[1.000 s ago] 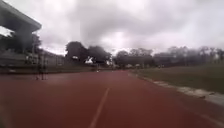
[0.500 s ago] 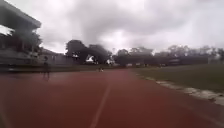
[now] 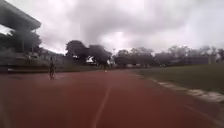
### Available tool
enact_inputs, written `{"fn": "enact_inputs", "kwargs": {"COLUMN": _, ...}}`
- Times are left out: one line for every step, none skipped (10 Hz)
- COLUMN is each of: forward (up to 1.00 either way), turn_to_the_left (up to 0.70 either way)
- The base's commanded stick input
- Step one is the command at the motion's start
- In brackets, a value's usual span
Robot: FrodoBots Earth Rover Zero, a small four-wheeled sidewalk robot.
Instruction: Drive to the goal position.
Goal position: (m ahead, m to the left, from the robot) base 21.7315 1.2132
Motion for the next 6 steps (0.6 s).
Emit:
{"fn": "enact_inputs", "kwargs": {"forward": 0.5, "turn_to_the_left": 0.02}}
{"fn": "enact_inputs", "kwargs": {"forward": 0.5, "turn_to_the_left": 0.02}}
{"fn": "enact_inputs", "kwargs": {"forward": 0.5, "turn_to_the_left": 0.02}}
{"fn": "enact_inputs", "kwargs": {"forward": 0.5, "turn_to_the_left": 0.02}}
{"fn": "enact_inputs", "kwargs": {"forward": 0.5, "turn_to_the_left": 0.02}}
{"fn": "enact_inputs", "kwargs": {"forward": 0.5, "turn_to_the_left": 0.02}}
